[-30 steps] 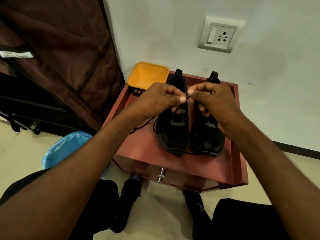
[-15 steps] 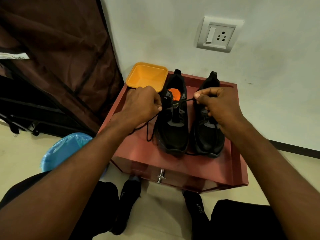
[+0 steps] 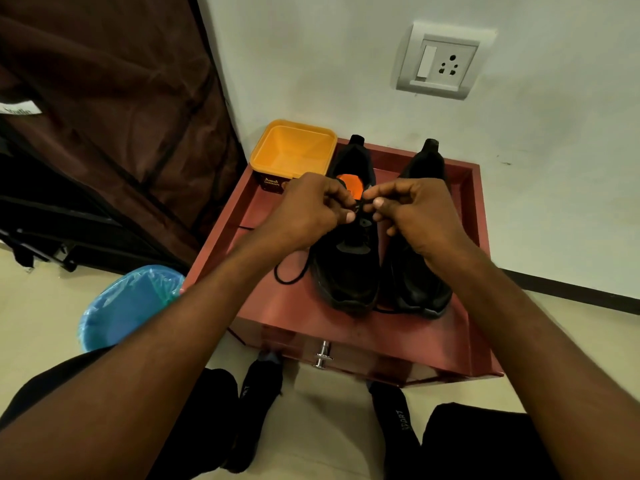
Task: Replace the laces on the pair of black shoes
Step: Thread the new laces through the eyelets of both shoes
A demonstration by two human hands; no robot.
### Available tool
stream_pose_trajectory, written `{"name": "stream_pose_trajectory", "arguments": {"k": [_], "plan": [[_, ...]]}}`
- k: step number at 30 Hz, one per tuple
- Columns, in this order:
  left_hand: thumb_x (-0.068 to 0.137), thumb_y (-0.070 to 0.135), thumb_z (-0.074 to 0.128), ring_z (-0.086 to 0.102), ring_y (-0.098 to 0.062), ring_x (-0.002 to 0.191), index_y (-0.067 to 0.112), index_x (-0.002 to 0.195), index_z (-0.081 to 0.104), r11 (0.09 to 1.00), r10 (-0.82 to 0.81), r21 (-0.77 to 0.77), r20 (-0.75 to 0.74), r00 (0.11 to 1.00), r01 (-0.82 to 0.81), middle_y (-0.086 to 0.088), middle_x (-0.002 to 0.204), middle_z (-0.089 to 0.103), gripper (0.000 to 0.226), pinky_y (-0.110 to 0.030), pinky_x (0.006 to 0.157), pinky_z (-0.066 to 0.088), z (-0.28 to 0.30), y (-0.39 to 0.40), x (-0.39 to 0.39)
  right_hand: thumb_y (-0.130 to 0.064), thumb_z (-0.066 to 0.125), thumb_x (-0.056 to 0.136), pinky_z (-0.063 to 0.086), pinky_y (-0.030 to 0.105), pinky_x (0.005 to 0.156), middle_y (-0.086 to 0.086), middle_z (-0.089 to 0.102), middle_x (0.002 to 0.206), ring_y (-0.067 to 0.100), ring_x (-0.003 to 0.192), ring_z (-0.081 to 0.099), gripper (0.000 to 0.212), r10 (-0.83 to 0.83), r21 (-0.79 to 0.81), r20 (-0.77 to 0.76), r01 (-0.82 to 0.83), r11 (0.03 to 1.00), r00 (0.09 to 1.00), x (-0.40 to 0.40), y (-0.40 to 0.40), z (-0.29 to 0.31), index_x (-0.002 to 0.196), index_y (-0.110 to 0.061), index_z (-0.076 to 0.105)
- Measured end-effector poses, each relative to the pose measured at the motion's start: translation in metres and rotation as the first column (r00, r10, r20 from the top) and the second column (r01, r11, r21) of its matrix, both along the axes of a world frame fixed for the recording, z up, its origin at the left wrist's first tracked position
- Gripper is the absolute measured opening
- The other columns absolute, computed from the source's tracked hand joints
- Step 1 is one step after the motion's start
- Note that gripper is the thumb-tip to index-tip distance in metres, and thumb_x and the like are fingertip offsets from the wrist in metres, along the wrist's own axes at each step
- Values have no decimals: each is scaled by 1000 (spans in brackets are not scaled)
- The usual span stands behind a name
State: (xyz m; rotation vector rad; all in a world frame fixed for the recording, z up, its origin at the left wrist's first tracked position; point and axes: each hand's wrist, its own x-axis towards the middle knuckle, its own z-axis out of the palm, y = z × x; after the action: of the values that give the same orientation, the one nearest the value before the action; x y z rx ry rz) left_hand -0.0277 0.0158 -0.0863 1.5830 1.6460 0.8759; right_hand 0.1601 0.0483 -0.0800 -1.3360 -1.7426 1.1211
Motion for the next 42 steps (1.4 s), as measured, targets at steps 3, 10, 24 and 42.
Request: {"name": "stream_pose_trajectory", "arguments": {"k": [3, 10, 24, 42], "plan": [[90, 12, 80, 77, -21, 79, 6, 102, 76, 1000, 24, -20, 128, 991, -21, -10, 83, 77, 14, -35, 64, 61, -1, 0, 4, -8, 74, 94, 47, 9, 54, 4, 76, 78, 3, 69, 72, 6, -6, 53, -9, 6, 999, 1000, -5, -3, -3, 99, -7, 75], [90, 14, 78, 69, -7, 60, 11, 90, 79, 987, 147, 49, 103, 984, -153, 0, 69, 73, 3, -26, 57, 56, -10, 2, 11, -10, 67, 99, 48, 14, 55, 4, 78, 80, 8, 69, 72, 8, -40, 22, -81, 42, 999, 996, -12, 1, -9, 99, -7, 74], [91, 23, 76, 64, -6, 65, 21, 99, 83, 970, 141, 233, -300, 943, -70, 10, 71, 69, 11, -24, 57, 52, -22, -6, 13, 11, 59, 83, 52, 33, 60, 1, 69, 100, 17, 76, 63, 61, 42, 245, 503, -189, 951, 863, -5, 7, -27, 126, -30, 62], [93, 24, 76, 51, -13, 86, 19, 110, 80, 984, 95, 175, -387, 917, -28, 12, 85, 42, 19, -25, 66, 32, -33, 9, 25, 11, 63, 82, 53, 24, 57, -8, 66, 97, 8, 74, 64, 59, 56, 139, 296, -101, 985, 954, 6, 11, -31, 124, -31, 65]]}}
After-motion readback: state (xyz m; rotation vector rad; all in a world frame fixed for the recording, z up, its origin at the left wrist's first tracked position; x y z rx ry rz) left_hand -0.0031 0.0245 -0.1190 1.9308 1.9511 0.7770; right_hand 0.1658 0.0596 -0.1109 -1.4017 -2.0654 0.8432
